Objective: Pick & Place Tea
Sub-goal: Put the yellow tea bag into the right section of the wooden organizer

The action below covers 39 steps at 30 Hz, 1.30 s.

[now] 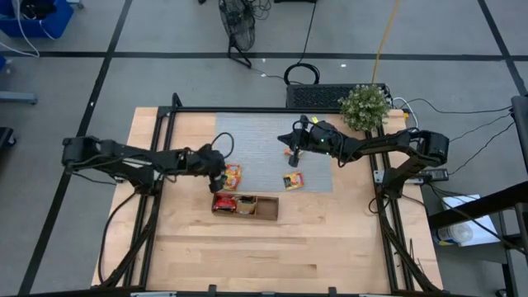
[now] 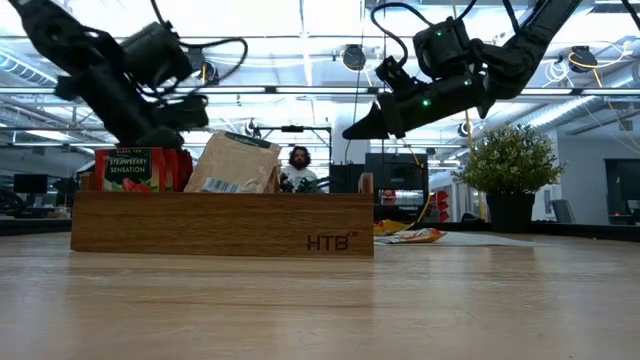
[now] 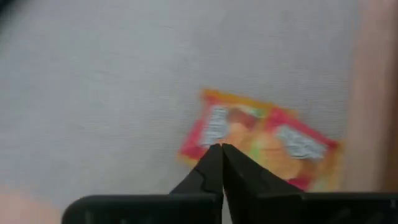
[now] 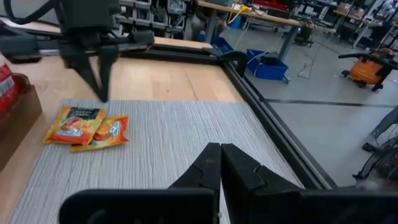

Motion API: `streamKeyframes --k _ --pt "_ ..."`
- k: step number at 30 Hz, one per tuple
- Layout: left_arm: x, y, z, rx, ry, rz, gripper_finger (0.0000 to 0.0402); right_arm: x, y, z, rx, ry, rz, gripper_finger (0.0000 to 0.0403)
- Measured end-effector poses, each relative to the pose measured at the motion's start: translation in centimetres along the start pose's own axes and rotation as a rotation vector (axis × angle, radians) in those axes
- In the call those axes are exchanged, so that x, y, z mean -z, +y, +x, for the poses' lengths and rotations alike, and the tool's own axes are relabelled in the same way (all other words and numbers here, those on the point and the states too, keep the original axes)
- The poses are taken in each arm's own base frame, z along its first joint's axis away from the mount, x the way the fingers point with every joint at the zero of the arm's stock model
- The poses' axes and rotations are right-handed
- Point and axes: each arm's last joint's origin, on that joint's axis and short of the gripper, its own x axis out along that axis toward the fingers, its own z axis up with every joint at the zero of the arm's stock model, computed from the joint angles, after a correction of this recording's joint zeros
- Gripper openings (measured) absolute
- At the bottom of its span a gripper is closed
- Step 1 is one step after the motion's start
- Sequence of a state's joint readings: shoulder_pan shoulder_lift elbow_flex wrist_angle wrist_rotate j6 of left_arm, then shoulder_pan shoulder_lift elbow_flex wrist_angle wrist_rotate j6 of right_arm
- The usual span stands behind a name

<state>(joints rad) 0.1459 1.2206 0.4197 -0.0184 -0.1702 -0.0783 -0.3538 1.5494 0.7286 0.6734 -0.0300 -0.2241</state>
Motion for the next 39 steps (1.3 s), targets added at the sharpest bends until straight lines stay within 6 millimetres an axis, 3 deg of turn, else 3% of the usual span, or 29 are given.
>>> streamKeyframes --k 5,17,24,30,35,39 --pt "-0.7 0.2 1.2 0.173 0.009 -0.026 0.0004 0.2 0.0 0.0 -0.003 0.013 -0.003 0.0000" --pt "-0.6 2.3 5.0 0.204 0.199 -0.139 0.0002 1.6 0.4 -0.6 -0.010 0.041 -0.025 0.0000" --pt "-2.6 3.7 5.0 -0.005 0.253 -0.103 0.0002 2.4 0.6 -0.9 -0.015 0.067 -0.023 0.0000" --pt "-5.2 5.0 3.7 -0.405 0.196 -0.051 0.0003 2.9 0.7 -1.1 -0.017 0.084 -0.026 0.0000" --pt "-6.2 4.5 2.9 -0.063 0.186 -0.048 0.0005 3.2 0.4 -1.2 -0.010 0.100 -0.025 0.0000" --pt "-4.9 3.7 2.7 0.095 0.308 -0.059 0.0002 3.4 0.1 -1.2 -0.003 0.119 -0.023 0.0000"
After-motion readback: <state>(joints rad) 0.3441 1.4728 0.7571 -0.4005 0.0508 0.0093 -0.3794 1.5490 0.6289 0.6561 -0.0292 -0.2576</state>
